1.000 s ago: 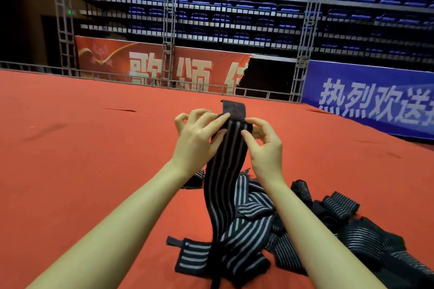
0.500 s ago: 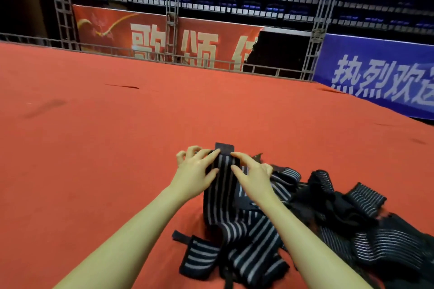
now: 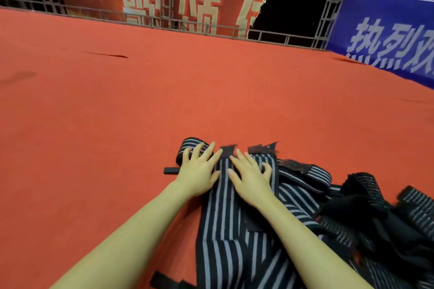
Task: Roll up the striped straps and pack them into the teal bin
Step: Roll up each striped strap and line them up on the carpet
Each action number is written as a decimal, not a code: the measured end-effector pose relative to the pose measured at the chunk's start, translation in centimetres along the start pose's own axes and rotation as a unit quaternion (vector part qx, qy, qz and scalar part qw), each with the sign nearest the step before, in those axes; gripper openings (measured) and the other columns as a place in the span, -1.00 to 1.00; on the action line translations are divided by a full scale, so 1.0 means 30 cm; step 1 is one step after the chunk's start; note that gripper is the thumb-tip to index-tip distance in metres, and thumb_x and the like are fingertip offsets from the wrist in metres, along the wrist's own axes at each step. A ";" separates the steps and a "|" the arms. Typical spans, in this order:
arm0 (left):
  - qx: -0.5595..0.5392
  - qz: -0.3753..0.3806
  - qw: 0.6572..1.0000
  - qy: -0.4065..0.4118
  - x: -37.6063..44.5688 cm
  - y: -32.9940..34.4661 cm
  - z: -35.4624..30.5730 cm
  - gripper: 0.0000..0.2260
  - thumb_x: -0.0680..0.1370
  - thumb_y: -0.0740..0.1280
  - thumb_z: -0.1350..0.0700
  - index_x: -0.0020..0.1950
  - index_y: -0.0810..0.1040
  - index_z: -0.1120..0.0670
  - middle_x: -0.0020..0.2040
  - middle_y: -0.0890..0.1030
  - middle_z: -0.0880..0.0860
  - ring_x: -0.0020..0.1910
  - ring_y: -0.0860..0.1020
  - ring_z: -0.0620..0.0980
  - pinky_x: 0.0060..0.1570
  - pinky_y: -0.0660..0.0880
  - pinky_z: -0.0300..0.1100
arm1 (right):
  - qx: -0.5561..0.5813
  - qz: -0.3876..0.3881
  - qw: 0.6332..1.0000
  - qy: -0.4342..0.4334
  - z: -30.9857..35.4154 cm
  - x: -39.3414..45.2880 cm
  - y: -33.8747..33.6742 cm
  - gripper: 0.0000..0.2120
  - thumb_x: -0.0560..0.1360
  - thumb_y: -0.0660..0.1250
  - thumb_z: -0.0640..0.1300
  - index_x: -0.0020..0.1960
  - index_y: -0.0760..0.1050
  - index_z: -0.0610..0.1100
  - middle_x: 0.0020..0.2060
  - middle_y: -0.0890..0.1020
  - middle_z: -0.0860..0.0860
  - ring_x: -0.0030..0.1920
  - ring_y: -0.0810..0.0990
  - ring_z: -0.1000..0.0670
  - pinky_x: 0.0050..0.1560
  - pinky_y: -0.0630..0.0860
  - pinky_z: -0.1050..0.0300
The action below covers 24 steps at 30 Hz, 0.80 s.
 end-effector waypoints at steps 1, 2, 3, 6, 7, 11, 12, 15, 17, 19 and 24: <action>0.003 0.013 1.000 0.001 0.015 0.021 0.004 -0.48 0.63 0.06 -0.12 0.56 0.02 -0.07 0.58 -0.04 -0.02 0.53 -0.07 0.10 0.41 -0.11 0.14 | -0.028 0.042 0.999 0.004 -0.009 0.022 0.029 -0.54 0.65 -0.06 0.13 0.52 0.17 0.07 0.56 0.00 0.12 0.55 -0.11 0.08 0.45 -0.20 -0.21; -0.004 0.018 1.000 -0.001 0.022 0.039 0.007 -0.51 0.64 0.05 -0.11 0.56 0.06 -0.07 0.58 -0.03 -0.03 0.53 -0.09 0.09 0.42 -0.12 0.14 | -0.049 0.073 0.996 0.003 -0.018 0.036 0.056 -0.53 0.66 -0.11 0.15 0.51 0.20 0.07 0.56 -0.01 0.10 0.55 -0.15 0.05 0.44 -0.24 -0.23; -0.020 0.017 1.000 -0.005 0.023 0.051 0.008 -0.53 0.64 0.04 -0.11 0.55 0.09 -0.07 0.58 -0.01 -0.05 0.54 -0.09 0.07 0.41 -0.12 0.14 | -0.059 0.090 0.994 0.000 -0.027 0.043 0.075 -0.52 0.66 -0.14 0.15 0.51 0.22 0.07 0.56 -0.01 0.10 0.55 -0.18 0.03 0.44 -0.28 -0.24; -0.055 0.004 0.998 -0.018 -0.006 0.065 0.006 -0.56 0.66 0.02 -0.10 0.53 0.16 -0.08 0.57 0.05 -0.09 0.54 -0.08 0.03 0.41 -0.16 0.10 | -0.011 0.089 0.996 0.008 -0.059 0.036 0.090 -0.51 0.66 -0.18 0.14 0.51 0.22 0.09 0.56 0.02 0.11 0.55 -0.18 0.06 0.43 -0.31 -0.21; -0.062 0.000 0.998 -0.022 -0.023 0.062 0.007 -0.57 0.66 0.02 -0.09 0.53 0.18 -0.09 0.56 0.07 -0.10 0.53 -0.06 0.02 0.41 -0.16 0.09 | 0.016 0.082 0.996 0.015 -0.067 0.025 0.088 -0.52 0.66 -0.18 0.14 0.50 0.23 0.10 0.56 0.04 0.12 0.54 -0.15 0.07 0.43 -0.30 -0.19; -0.094 -0.020 0.995 -0.029 -0.105 0.025 0.016 -0.58 0.64 0.01 -0.12 0.48 0.29 -0.07 0.52 0.21 -0.07 0.51 0.05 0.00 0.39 -0.12 0.04 | 0.129 0.004 0.991 0.028 -0.062 -0.056 0.051 -0.58 0.66 -0.10 0.10 0.41 0.36 0.11 0.46 0.29 0.17 0.48 0.10 0.12 0.38 -0.14 0.04; -0.103 -0.031 0.994 -0.025 -0.124 0.003 0.013 -0.54 0.62 -0.02 -0.15 0.46 0.33 -0.06 0.50 0.26 -0.06 0.50 0.10 0.01 0.37 -0.11 0.02 | 0.148 -0.019 0.988 0.028 -0.057 -0.082 0.030 -0.60 0.66 -0.08 0.08 0.38 0.39 0.10 0.39 0.38 0.17 0.43 0.17 0.11 0.33 -0.11 0.08; -0.116 -0.072 0.991 -0.004 -0.199 -0.084 -0.010 -0.40 0.52 -0.15 -0.22 0.41 0.40 -0.03 0.43 0.38 -0.05 0.43 0.24 -0.02 0.29 -0.07 -0.09 | 0.170 -0.071 0.983 0.021 -0.035 -0.171 -0.033 -0.64 0.67 -0.04 0.03 0.35 0.41 0.08 0.18 0.48 0.17 0.31 0.29 0.11 0.31 -0.03 0.07; -0.125 -0.099 0.987 0.021 -0.282 -0.122 -0.036 -0.41 0.53 -0.13 -0.19 0.34 0.47 0.02 0.33 0.49 -0.03 0.34 0.38 -0.01 0.23 0.01 -0.11 | 0.183 -0.082 0.980 0.011 -0.011 -0.256 -0.043 -0.66 0.66 0.00 0.02 0.35 0.42 0.07 0.12 0.48 0.19 0.23 0.32 0.17 0.24 -0.01 0.14; -0.134 -0.109 0.984 0.035 -0.373 -0.140 -0.063 -0.48 0.55 -0.06 -0.14 0.29 0.51 0.05 0.22 0.55 -0.01 0.22 0.47 0.02 0.17 0.10 -0.10 | 0.184 -0.082 0.980 -0.001 0.016 -0.354 -0.028 -0.68 0.66 0.04 0.02 0.36 0.40 0.08 0.14 0.51 0.19 0.15 0.34 0.23 0.15 -0.02 0.21; -0.134 -0.151 0.978 0.049 -0.587 -0.177 -0.133 -0.67 0.56 0.11 -0.06 0.18 0.50 0.06 -0.02 0.55 -0.03 -0.08 0.54 0.01 -0.05 0.24 -0.13 | 0.157 -0.094 0.983 -0.023 0.058 -0.552 -0.024 -0.63 0.62 0.16 0.03 0.42 0.30 0.11 0.00 0.55 0.13 0.03 0.44 0.13 0.17 0.05 0.17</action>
Point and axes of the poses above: each hand's wrist, its own x-axis towards the middle knuckle, its own y-axis out of the palm, z = x × y, the point moved 4 cm from there along x, towards the middle knuckle
